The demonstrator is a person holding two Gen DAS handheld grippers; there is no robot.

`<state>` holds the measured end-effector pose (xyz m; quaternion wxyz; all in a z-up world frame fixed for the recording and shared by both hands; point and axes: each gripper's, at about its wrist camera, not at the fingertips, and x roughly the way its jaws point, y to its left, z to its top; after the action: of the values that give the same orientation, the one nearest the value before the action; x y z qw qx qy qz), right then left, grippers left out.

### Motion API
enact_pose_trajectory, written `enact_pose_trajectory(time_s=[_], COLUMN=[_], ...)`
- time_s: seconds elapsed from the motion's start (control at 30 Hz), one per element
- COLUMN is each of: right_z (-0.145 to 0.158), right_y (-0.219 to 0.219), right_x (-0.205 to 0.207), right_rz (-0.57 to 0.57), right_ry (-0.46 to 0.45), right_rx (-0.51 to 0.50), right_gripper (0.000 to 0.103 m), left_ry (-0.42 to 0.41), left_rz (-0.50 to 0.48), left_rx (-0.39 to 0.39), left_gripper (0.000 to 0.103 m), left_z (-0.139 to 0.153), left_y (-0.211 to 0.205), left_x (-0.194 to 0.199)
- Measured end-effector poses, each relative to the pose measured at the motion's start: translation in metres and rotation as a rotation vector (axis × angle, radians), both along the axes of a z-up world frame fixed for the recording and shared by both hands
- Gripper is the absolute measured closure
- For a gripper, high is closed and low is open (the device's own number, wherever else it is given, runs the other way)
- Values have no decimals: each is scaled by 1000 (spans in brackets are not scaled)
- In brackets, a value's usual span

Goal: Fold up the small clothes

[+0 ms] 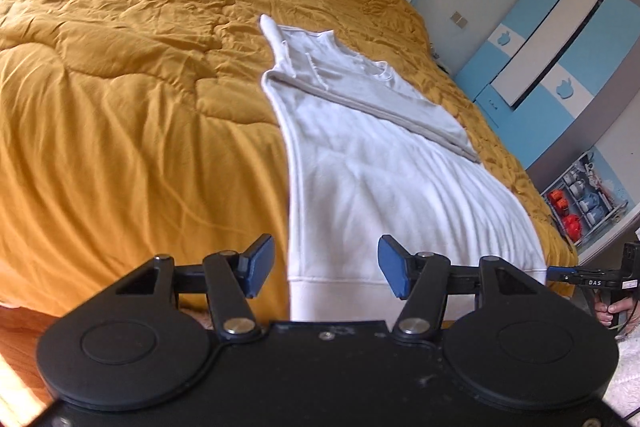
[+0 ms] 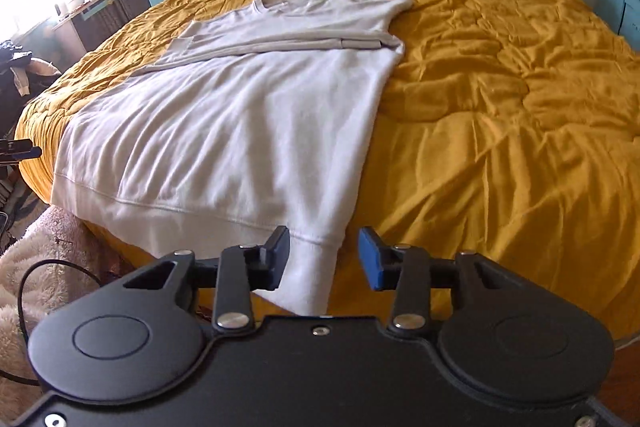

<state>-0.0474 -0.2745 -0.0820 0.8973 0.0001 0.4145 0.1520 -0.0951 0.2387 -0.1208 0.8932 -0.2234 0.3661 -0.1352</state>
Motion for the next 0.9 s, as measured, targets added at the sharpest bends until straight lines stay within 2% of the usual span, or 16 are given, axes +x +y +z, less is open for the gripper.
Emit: enact_pose_trajectory(time_s=[0.17,0.3,0.37,0.53,0.67,0.77,0.8,0.83,0.87,0.9], right_z=[-16,-19,-23,-31,-33,-35,-36,-36,-36,-36], right_y=[-1,-2,-4,-5,-1,-3,-3,-4,-5,-6], right_x=[0,4,7,7,6,8,9,10,10,9], right_rz=[-24,-18,-24,-30,-20,-26,-30,-31,-31,-28], right_ry=[49,78,105,148,147,149,151,151,153,154], right_rx=[16,37,52,115,123,131,135,142,152,162], right_gripper=[62,62,63,68,69,74,81,89,91,92], left_ry=[48,80,96,73,76,80,80,77,85,97], left_rz=[-54,-113,-125,-136,-136,-136,-142,-141,-141,-129], left_rx=[-47,-33,-56,-139,-134,-150,-160,-158,-151,-144], left_gripper=[44,44,44,49,50,52,54,72,90,102], left_z=[-24,-36,-42,-47,-50,-52,-53,-52,-52,-53], left_y=[1,-9,-9,-7,-11,-14,-15,-17,-18,-18], left_x=[1,10,17,23,22,23,22,23,22,21])
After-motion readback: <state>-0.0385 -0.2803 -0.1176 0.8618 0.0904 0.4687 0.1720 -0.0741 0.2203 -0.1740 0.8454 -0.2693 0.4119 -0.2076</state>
